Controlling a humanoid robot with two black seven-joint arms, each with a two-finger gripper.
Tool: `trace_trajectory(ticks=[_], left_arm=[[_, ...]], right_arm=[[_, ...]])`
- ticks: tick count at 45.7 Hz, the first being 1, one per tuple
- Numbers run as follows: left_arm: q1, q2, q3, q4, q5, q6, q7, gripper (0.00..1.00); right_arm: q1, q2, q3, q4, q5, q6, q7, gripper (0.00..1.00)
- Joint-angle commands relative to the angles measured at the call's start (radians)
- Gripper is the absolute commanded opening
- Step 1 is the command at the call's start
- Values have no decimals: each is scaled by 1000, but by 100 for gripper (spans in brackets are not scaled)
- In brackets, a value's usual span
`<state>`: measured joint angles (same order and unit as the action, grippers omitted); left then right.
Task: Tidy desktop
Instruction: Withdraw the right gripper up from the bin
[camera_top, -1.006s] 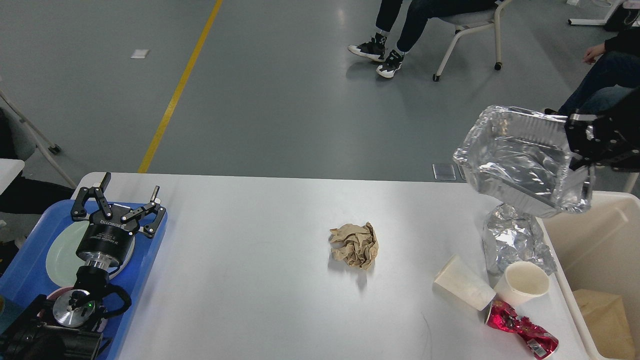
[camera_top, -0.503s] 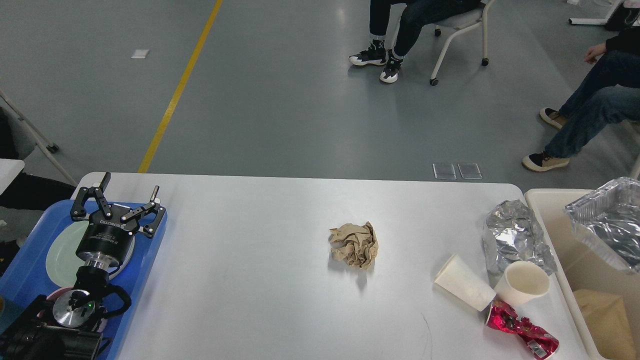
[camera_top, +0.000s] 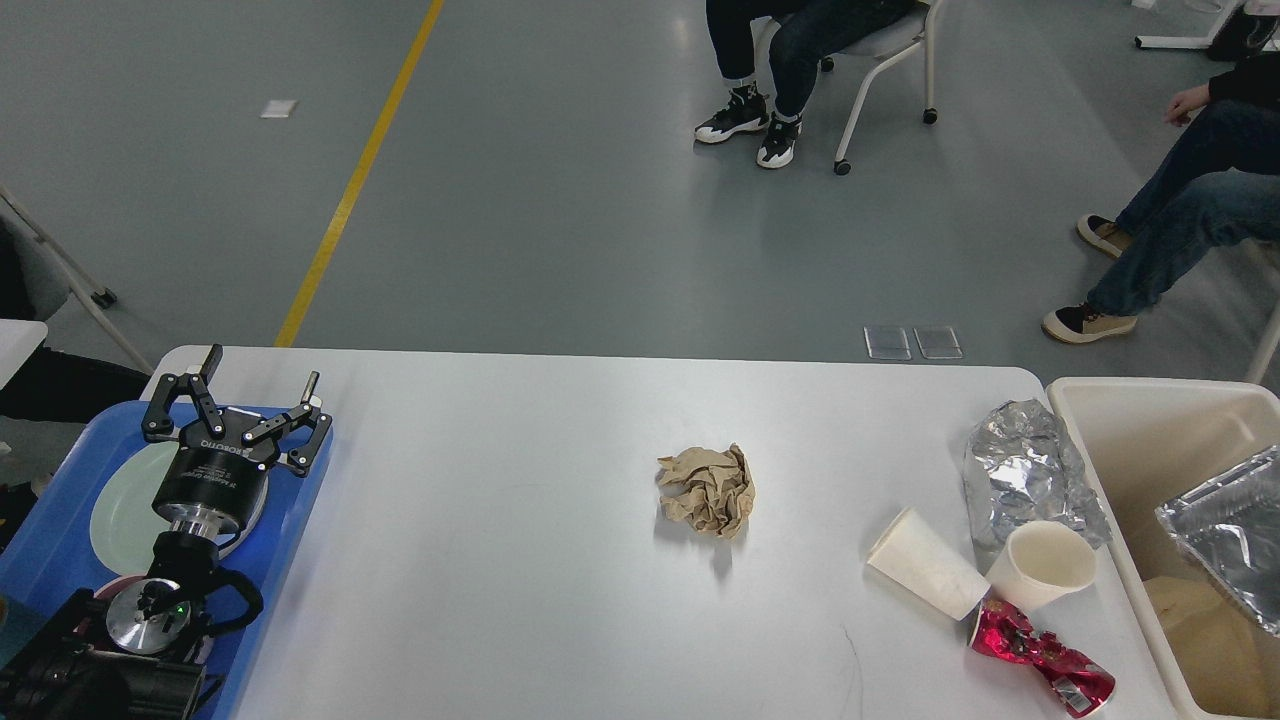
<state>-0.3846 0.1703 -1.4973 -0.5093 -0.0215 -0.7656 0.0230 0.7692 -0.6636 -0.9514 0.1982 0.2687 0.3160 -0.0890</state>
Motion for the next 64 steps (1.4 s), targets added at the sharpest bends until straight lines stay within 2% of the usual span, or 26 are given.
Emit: trace_trajectory(ticks=[1, 16, 19, 24, 30, 31, 33, 35, 41, 46, 59, 64], left_arm=[[1, 0, 0, 0, 0, 0, 0, 96], [0, 0, 0, 0, 0, 0, 0, 96], [1, 0, 0, 0, 0, 0, -2, 96], [0, 0, 0, 0, 0, 0, -2, 96], [0, 0, 0, 0, 0, 0, -2, 96], [0, 0, 0, 0, 0, 0, -2, 96], [0, 0, 0, 0, 0, 0, -1, 96], [0, 0, 0, 0, 0, 0, -2, 96], [0, 0, 0, 0, 0, 0, -2, 96], [0, 0, -1, 0, 0, 0, -1, 96], [0, 0, 0, 0, 0, 0, -2, 96], [0, 0, -1, 0, 0, 0, -2, 96]], right_arm=[[-94, 65, 28, -108, 0, -18, 0, 0], [-208, 170, 33, -123, 0, -144, -6, 0], [-212, 171, 37, -123, 0, -172, -20, 0], [-214, 171, 39, -123, 1, -175, -41, 0], [-217, 171, 37, -122, 0, -181, -44, 0], [-217, 171, 36, -123, 0, -186, -44, 4], [-217, 170, 36, -123, 0, -202, -43, 37], [-215, 170, 37, -122, 0, -238, -43, 63], [-217, 171, 36, -120, -3, -299, -41, 92], [-217, 170, 19, -117, -14, -299, -37, 100], [-218, 156, 20, -108, -19, -295, -37, 100], [-189, 147, 19, -91, -22, -253, -37, 100]])
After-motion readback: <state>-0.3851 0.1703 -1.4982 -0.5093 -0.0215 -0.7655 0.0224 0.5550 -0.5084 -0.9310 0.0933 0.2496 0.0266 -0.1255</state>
